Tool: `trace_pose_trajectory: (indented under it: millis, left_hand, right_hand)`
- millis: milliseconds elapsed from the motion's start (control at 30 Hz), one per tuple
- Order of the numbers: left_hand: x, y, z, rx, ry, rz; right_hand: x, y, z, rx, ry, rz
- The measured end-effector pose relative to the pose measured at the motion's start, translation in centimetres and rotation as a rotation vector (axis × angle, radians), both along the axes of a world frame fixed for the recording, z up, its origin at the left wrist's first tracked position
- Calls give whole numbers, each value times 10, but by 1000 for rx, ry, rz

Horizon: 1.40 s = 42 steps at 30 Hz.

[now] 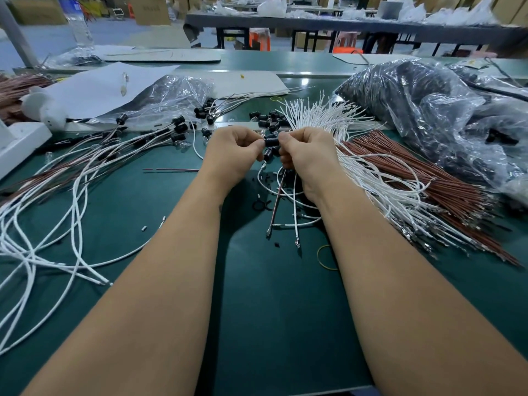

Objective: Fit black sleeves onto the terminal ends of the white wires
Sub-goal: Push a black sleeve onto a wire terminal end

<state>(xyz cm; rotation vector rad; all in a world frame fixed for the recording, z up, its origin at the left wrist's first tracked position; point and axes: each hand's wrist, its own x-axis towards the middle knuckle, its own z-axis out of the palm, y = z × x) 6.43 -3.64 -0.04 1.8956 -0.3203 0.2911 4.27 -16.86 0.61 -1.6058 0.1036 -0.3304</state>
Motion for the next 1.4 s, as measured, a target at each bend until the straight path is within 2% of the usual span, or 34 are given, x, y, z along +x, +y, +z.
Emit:
trace_pose_trajectory:
  millis: [333,533,633,733,1033,1400]
  left_hand:
    - [-3,-3,2,-35,25,-11]
    - [-4,-4,3,-89,7,57]
    - [-2,-1,3,-121,23,101]
    - [1,1,2,-156,59,118]
    - [-1,-2,2,-83,90,16]
    - [-2,-1,3,-119,116,-5]
  right_hand:
    - [-1,1,0,-3,-1,19]
    - [-2,5,2,-30,-13,10]
    - [-1,4,3,-44,-15,-60]
    - [-2,3,5,18,-4,-102]
    - [-5,1,10,225,-27,-70]
    - [-4,3,7,195,-61,-97]
